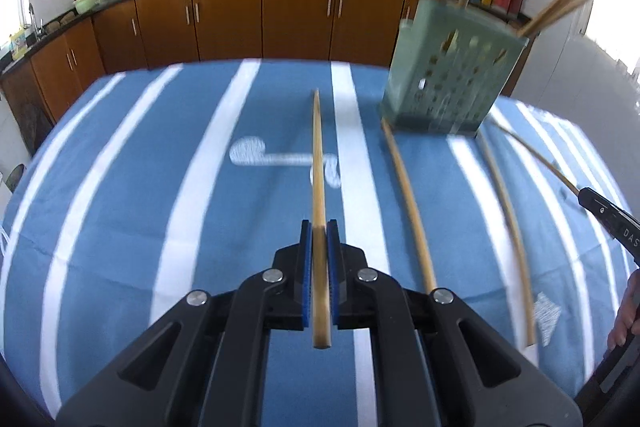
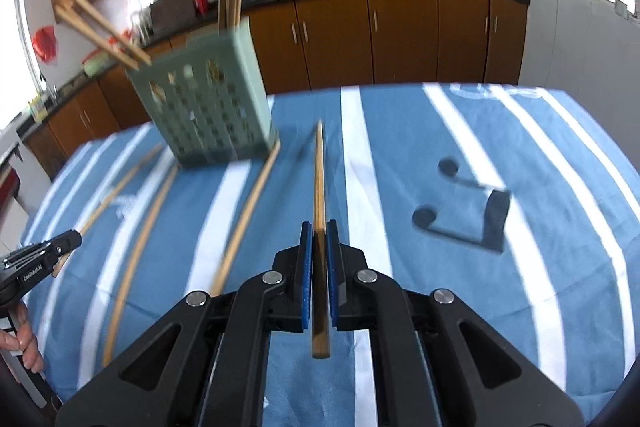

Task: Organize utensils
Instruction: 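Lift the left tool's chopstick upright over the green basket while the right tool does likewise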

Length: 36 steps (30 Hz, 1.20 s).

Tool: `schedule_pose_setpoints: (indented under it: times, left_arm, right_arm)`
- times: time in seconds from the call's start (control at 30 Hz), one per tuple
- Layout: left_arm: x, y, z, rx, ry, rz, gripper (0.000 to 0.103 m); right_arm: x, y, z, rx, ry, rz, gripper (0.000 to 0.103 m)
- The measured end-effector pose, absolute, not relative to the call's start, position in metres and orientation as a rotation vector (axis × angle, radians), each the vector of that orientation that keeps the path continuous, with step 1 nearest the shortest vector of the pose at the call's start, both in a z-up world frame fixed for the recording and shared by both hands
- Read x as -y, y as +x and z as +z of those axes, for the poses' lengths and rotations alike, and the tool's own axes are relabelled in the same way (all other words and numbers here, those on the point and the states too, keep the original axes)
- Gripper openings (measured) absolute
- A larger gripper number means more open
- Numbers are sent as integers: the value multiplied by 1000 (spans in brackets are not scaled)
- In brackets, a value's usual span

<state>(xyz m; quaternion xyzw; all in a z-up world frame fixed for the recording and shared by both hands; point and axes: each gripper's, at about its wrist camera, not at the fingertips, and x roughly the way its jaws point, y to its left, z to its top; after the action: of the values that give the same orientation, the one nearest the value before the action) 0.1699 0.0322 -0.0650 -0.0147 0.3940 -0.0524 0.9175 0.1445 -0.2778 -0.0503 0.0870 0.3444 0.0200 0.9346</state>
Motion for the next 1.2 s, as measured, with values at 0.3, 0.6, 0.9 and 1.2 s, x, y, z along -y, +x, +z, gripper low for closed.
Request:
schedule_pose_setpoints:
  times: [0.3,0.6,0.9,1.2]
  left_arm:
    - [-40,152,-2,-620,-123,-164,8]
    - [-40,150,18,-569,-138,-170,8]
    - [-48,149,31,-537,-167,-156,8]
    - [-35,135,77,-444,-118,-216,8]
  right_arm:
    - [290,130,-3,-522,224,40,7]
    - [293,126,12,-470,225,44,7]
    - [291,124,32,-410,212,53,7]
    - [288,111,80,-285,204,104,7]
